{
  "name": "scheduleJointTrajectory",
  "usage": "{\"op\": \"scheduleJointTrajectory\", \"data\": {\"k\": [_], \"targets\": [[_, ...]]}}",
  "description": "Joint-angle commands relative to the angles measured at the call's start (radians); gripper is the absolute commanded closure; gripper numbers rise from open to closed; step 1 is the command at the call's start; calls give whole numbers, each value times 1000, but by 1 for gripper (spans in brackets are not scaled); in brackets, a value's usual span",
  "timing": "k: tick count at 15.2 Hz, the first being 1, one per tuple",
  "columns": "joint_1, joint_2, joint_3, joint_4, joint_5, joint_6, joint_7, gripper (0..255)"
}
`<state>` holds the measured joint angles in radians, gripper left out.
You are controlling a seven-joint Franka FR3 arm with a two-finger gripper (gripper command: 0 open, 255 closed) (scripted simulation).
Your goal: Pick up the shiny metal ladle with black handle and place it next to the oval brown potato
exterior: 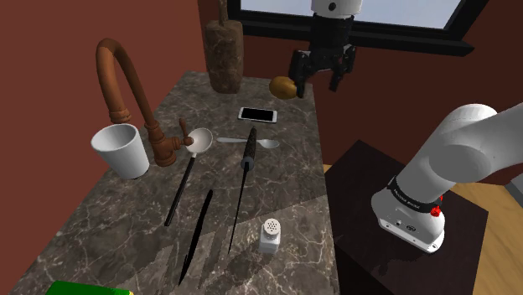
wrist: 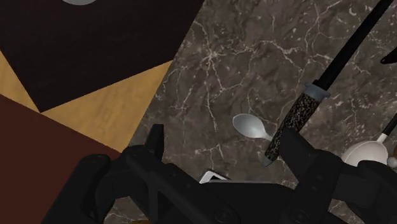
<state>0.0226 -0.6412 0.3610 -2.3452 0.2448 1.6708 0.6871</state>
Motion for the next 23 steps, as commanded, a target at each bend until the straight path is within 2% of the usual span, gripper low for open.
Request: {"op": "scheduleJointTrajectory", "data": {"k": [1,8,12,15,18,23], "targets": [[-6,56,52,20,18,39,75,0],[-42,288,229,131,16,163,339,0],[-64,459,324,224,-47,227,511,0],[-65,608,379,308,-131,264,655,0],[-34,768,401,408,-236,284,802,0],[81,1020,364,610,-391,273,1003,0]]}}
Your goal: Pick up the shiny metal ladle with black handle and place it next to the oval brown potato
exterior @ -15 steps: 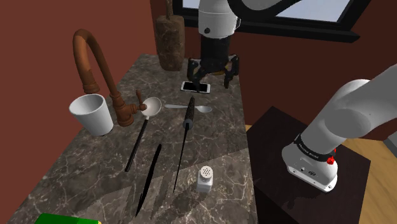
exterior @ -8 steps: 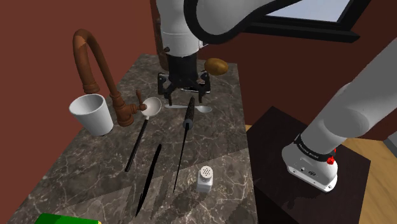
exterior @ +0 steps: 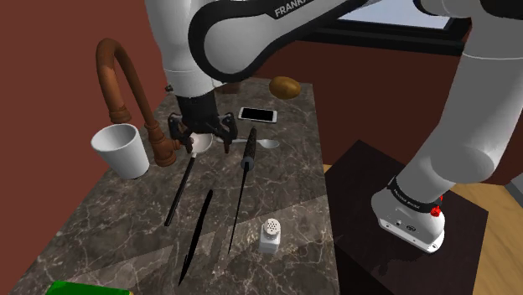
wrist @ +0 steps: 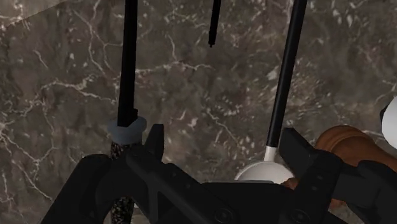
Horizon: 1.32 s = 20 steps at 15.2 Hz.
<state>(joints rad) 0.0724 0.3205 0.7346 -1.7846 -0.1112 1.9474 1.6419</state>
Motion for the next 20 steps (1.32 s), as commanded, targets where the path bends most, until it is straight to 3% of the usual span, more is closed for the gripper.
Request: {"op": "scheduleJointTrajectory", "data": {"k": [1,5,13,20], "targets": [[58,105,-23,95,-58,-11,79,0],[156,263,-75,276,-122,-48,167,0],[199,275,-139,210,-105,45,160,0],[234,262,-185,209,-75,50,142,0]]}}
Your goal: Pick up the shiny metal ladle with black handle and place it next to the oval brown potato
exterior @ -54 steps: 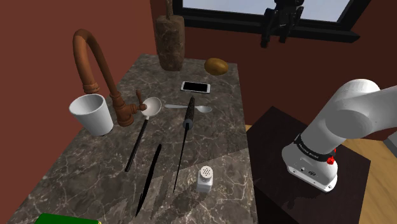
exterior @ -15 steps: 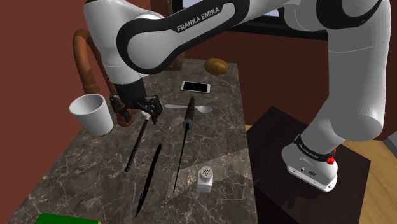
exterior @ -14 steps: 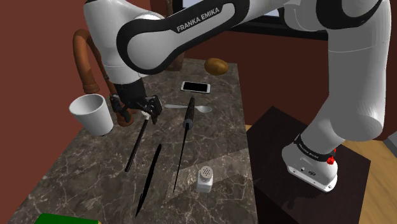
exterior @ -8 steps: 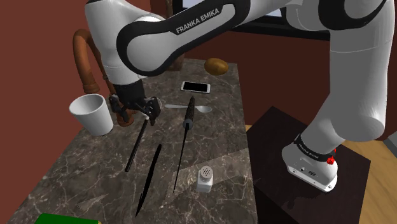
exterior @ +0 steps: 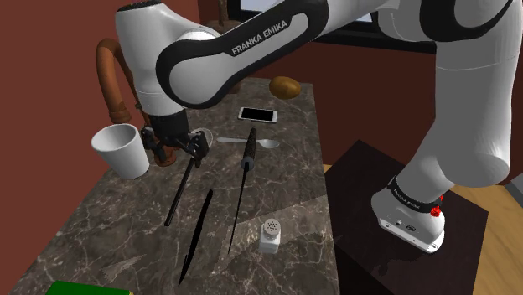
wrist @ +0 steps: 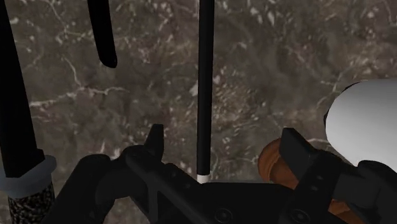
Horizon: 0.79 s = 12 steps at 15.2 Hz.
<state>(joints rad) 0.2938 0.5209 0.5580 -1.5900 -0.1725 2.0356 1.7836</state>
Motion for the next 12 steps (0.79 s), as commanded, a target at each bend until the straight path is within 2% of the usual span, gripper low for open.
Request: {"op": "scheduleJointTrajectory", "data": {"k": [1,2,9,10,12], "targets": [[7,47,-5,-15,-10,-24,2,255],[-11,35,-6,-40,-4,-12,-15,255],[-9,36,-6,-40,-5,-11,-12,255],[13,61,-9,14,-13,-39,0,255],[12,50,-5,25,-7,-59,-2,255]]}}
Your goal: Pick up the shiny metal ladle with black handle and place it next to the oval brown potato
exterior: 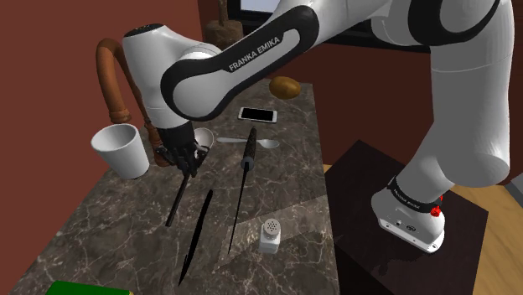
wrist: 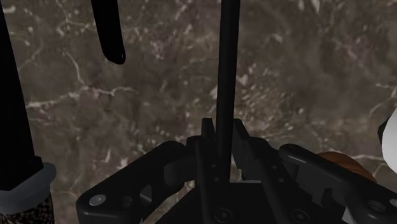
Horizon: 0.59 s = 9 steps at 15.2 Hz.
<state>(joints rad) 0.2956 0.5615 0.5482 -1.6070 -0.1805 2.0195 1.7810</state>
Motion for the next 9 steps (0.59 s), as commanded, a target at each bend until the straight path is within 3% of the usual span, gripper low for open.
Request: {"op": "scheduleJointTrajectory", "data": {"k": [1,9], "targets": [[11,4,5,47,4,-54,0,255],[12,-34,12,103,27,-142,-6,255]]}}
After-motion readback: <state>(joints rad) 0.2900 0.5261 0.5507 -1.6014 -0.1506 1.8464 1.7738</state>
